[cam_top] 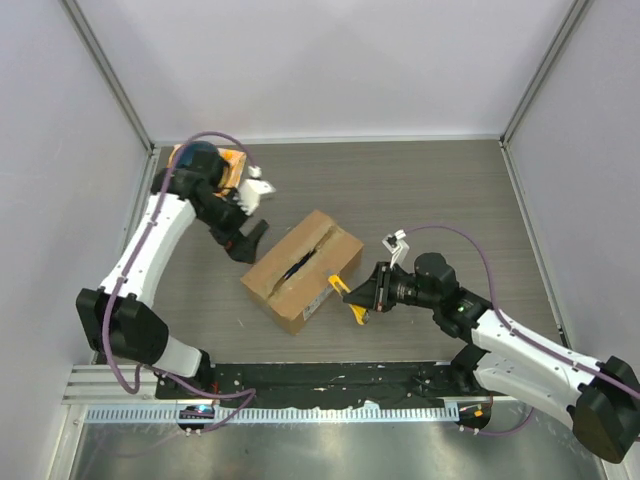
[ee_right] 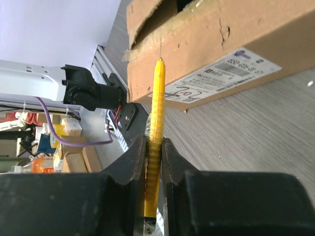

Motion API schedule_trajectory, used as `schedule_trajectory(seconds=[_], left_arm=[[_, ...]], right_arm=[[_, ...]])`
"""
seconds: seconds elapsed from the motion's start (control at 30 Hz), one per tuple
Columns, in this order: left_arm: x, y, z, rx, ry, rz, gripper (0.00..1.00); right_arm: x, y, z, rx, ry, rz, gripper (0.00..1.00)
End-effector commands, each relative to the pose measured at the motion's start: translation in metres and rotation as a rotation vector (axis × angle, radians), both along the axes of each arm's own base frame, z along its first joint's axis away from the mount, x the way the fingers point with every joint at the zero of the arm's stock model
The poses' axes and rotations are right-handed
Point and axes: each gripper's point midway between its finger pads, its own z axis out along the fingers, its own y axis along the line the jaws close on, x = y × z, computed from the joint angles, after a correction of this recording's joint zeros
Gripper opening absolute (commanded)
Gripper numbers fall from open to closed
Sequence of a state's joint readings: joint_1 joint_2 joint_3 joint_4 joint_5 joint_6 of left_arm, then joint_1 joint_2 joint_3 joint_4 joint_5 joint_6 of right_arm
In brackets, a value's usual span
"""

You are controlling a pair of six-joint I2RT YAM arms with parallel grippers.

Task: Unpack the express box
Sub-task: Adjust the express box at the center of the board.

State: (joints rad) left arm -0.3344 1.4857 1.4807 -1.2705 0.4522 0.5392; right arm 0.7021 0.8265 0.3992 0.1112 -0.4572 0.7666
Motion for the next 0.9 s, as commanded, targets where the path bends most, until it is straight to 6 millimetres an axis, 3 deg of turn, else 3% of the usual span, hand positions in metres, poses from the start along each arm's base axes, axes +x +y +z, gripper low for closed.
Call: schedule_trajectory(seconds=[0.0,0.1,0.13,0.17,0.23,0.33,0.4,0.5,0.67,0.83,0.87], left_arm=[[0.041,0.102,0.0,0.132,-0.117,0.189,1.0],[0.051,0.146,-0.027,0.223,-0.141,0.285,1.0],[0.052,0.154,-0.036,0.257,-0.152,0.281,1.0],[0.04,0.159,-0.06,0.295,-0.113,0.277,1.0],[0.034,0.158,-0.084,0.295,-0.088,0.258,1.0],[0.026,0.136,-0.096,0.188,-0.028,0.227,1.0],[0.022,0.112,-0.098,0.114,0.0,0.172,1.0],[0.013,0.085,-0.103,0.093,-0.002,0.058,1.0],[-0.004,0.06,-0.116,0.044,-0.008,-0.088,1.0],[-0.039,0.036,-0.105,-0.066,0.081,-0.257,1.0],[-0.045,0.027,-0.1,-0.1,0.08,-0.293,1.0]], right_arm=[[0.001,0.012,0.007,0.045,0.039,0.01,0.01],[0.014,0.005,-0.007,-0.02,0.056,-0.078,0.01],[0.019,0.004,-0.006,-0.011,0.037,-0.104,0.01],[0.032,-0.002,-0.007,-0.021,0.015,-0.185,0.01],[0.042,-0.006,0.002,0.012,-0.037,-0.242,0.01],[0.062,-0.009,0.006,0.045,-0.084,-0.334,0.01],[0.075,-0.008,-0.007,0.016,-0.071,-0.381,0.01],[0.092,-0.005,-0.008,0.032,-0.082,-0.422,0.01],[0.126,-0.01,-0.016,0.048,-0.074,-0.512,0.01],[0.159,-0.01,-0.005,0.079,-0.092,-0.53,0.01],[0.164,-0.008,-0.013,0.066,-0.076,-0.524,0.01]])
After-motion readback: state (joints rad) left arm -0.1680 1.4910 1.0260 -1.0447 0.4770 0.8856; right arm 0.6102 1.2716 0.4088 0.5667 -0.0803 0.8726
